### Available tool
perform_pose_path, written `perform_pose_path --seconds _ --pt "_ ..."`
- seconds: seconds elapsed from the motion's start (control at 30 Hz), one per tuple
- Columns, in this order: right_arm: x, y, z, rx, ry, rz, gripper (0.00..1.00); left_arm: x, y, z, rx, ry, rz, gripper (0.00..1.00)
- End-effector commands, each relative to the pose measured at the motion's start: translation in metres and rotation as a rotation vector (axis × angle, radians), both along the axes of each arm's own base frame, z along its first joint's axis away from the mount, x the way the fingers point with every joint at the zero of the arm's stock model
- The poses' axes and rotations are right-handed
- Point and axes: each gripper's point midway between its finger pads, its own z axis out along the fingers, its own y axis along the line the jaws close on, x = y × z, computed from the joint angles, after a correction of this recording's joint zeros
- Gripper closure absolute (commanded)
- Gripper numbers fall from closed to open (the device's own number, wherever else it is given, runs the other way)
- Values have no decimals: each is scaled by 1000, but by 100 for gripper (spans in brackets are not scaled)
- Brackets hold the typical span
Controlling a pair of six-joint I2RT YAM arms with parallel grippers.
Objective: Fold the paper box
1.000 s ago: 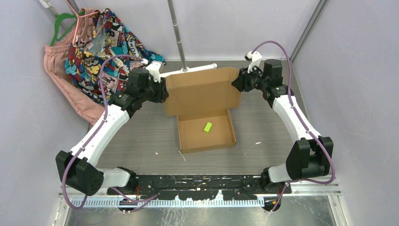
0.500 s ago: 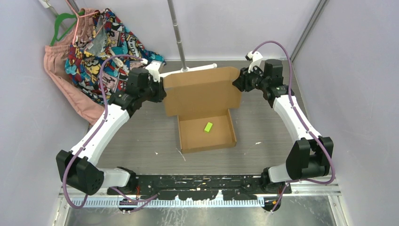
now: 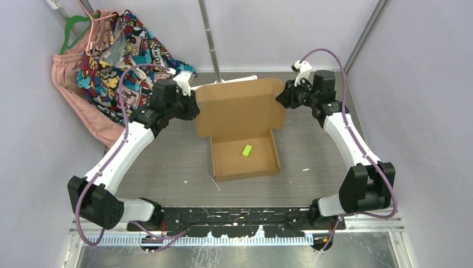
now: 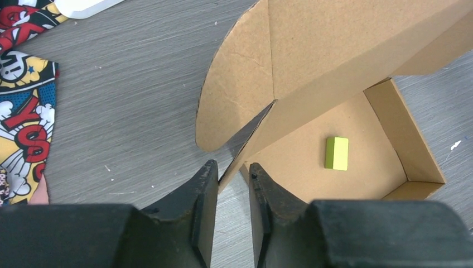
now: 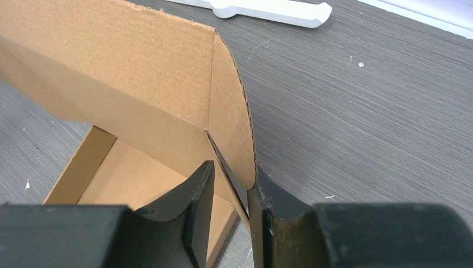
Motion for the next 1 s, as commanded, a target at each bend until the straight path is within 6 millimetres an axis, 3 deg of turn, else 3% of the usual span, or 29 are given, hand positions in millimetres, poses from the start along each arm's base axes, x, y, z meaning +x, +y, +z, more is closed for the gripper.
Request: perform_pose_path --seconds 0.0,0.8,0.97 --pt "2 4 25 24 -51 8 67 9 -15 33 -74 -81 -38 71" --pt "-1 10 14 -9 -29 16 69 24 -22 36 -83 -92 -39 68" --pt "-4 12 13 -23 -33 5 69 25 -17 32 -67 -94 -16 80"
